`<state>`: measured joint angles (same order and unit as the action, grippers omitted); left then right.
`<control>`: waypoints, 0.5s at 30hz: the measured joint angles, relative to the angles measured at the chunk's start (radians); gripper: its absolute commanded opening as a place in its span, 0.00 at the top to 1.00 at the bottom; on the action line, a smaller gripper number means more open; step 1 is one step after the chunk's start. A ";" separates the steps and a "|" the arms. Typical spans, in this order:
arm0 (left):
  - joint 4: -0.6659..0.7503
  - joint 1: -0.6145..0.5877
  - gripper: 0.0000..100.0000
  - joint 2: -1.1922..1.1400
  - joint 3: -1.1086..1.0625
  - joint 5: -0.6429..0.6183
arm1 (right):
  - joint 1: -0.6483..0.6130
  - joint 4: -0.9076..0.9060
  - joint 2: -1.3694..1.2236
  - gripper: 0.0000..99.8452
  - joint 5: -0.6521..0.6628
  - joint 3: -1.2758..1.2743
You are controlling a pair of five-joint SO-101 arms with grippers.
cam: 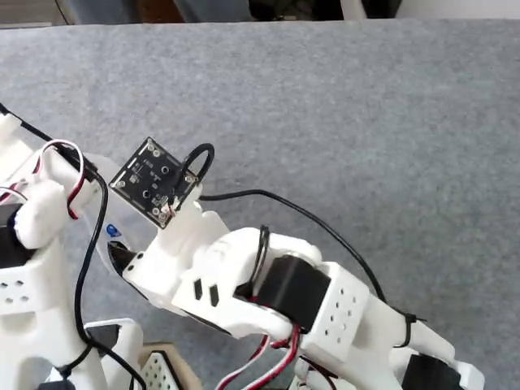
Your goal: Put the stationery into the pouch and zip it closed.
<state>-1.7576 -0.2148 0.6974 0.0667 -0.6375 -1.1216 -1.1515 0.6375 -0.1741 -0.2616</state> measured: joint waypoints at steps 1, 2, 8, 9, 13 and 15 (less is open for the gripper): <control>0.000 0.000 0.97 0.003 0.000 0.000 | 0.000 0.000 0.000 0.77 0.000 -0.009; 0.000 0.000 0.97 0.003 0.000 0.000 | 0.000 0.000 0.000 0.77 0.000 -0.011; 0.000 0.000 0.97 0.003 0.000 0.000 | 0.000 0.000 0.000 0.79 0.072 -0.015; 0.000 0.000 0.97 0.003 0.000 0.000 | 0.000 0.000 0.000 0.81 0.087 -0.017; 0.000 0.000 0.97 0.003 0.000 0.000 | 0.000 0.000 0.000 0.97 0.112 -0.020; 0.000 0.000 0.97 0.003 0.000 0.000 | 0.000 0.000 0.000 0.98 0.114 -0.020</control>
<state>-1.7576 -0.2148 0.7004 0.0667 -0.6375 -1.1216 -1.1515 0.6375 -0.0606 -0.2816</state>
